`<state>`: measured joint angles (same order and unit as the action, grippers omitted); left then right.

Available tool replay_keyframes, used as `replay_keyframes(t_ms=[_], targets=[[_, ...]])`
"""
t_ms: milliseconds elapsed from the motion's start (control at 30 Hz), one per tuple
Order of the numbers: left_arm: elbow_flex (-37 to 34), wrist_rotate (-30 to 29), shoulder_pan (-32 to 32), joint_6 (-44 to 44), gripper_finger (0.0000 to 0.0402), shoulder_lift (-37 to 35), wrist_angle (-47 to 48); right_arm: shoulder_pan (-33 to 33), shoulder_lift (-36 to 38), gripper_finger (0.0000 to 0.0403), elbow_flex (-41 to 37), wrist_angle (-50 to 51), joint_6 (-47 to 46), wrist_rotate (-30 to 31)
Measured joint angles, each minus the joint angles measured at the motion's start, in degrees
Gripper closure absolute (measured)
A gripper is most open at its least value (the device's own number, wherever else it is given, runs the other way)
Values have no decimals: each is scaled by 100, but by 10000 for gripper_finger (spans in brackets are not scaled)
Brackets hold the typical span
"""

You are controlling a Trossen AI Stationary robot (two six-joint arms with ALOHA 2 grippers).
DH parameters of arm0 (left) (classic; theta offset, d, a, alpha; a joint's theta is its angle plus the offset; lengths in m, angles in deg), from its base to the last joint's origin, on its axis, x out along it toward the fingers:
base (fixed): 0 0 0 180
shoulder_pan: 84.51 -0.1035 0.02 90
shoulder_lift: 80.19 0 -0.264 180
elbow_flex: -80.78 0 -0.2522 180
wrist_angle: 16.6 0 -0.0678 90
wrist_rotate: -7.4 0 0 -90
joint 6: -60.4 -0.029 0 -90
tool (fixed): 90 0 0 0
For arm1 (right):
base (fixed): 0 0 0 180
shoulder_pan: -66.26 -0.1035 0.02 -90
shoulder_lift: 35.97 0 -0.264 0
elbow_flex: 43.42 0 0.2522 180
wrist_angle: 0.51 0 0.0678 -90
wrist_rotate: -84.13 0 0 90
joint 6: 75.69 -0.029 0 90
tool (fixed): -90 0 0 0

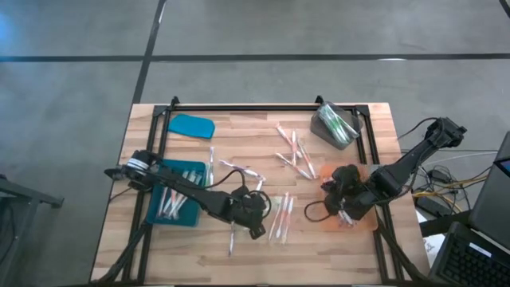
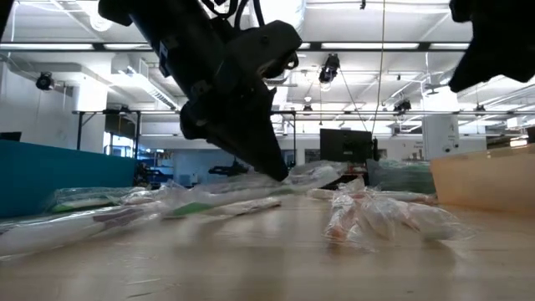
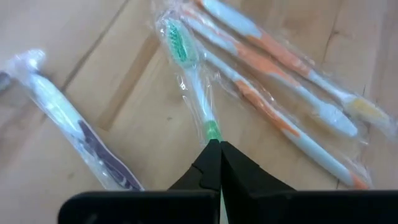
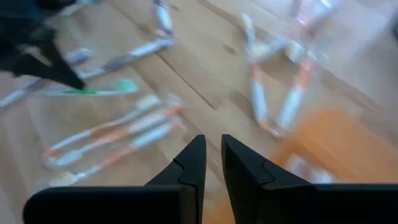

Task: Pick & Place Toothbrushes
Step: Put the green toothbrush into the black bin

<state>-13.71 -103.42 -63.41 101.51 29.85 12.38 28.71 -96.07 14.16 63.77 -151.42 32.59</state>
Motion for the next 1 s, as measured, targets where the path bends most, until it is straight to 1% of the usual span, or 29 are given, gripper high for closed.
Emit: replay_keyframes(t_ms=[200, 300, 367, 467, 667, 800, 900, 1000], targets=[[0, -214, -28, -165, 401, -141, -14, -56, -715, 338, -55, -1798, 1422, 355], [2, -301, -48, -231, 401, -166, -45, -55, -1175, 329, -55, -2633, 2054, 376], [2, -335, -55, -287, 401, -173, -89, -55, -1481, 322, -55, -3101, 2302, 378], [4, -393, -79, -403, 401, -226, -169, -85, -1896, 312, -57, -3510, 2347, 412], [11, -663, -103, -721, 401, -436, -285, -346, -2650, 288, -77, -4054, 1718, 1231], [13, -808, -103, -1106, 401, -616, -632, -509, -3043, 270, -81, -4486, 1410, 1809], [13, -825, -103, -1546, 401, -677, -1031, -553, -3239, 256, -81, -4950, 1473, 1987], [13, -824, -103, -1969, 401, -739, -1432, -575, -3349, 243, -85, -5396, 1858, 2021]])
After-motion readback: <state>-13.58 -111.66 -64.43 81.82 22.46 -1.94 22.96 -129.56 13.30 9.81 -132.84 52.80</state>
